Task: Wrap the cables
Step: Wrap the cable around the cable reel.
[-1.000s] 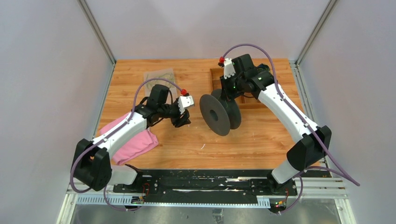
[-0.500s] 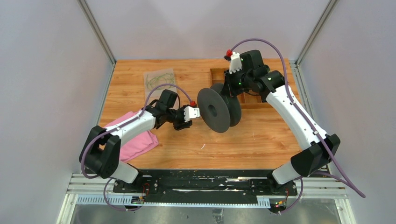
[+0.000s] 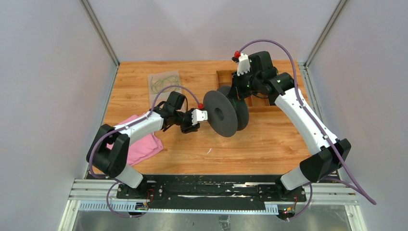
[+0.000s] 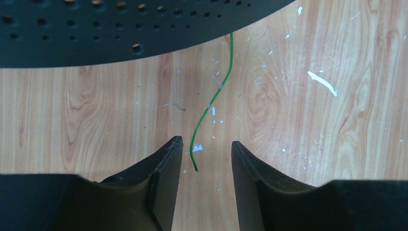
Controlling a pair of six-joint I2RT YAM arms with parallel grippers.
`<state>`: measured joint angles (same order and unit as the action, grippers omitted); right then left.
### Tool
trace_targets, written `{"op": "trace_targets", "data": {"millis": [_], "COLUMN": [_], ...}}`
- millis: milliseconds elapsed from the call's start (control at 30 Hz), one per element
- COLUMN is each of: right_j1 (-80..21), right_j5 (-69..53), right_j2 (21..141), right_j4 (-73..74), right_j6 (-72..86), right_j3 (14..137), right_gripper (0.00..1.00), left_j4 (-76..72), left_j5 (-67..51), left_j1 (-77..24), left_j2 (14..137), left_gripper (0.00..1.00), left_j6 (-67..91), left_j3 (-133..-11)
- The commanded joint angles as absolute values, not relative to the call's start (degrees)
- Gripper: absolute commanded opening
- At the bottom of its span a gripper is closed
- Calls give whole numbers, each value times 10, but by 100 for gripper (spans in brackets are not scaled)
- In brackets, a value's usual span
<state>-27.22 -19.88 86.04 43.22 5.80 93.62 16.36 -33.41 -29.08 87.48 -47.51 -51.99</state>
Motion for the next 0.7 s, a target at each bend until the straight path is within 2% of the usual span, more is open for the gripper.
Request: {"op": "trace_targets", "data": {"millis": [0, 133, 333, 467, 667], "right_j1": [-261, -261, -260, -260, -260], "right_j5": [-221, -224, -210, -179, -106], "right_j2": [847, 851, 852, 854, 862], "right_j4": [418, 417, 412, 406, 374], "right_j6": [66, 67, 69, 84, 158], "right_j3": [938, 937, 935, 935, 929], "right_gripper": [1, 1, 1, 1, 1], "left_j4": [146, 140, 147, 147, 132], "left_j5": [-369, -373, -386, -393, -374], "left_j1": [-295, -295, -295, -303, -349], "left_j2": [862, 868, 869, 858, 835], "left_gripper": [45, 37, 19, 2, 0], "left_j6": [-454, -442, -432, -414, -357], "left_j3": [-531, -533, -540, -538, -524]}}
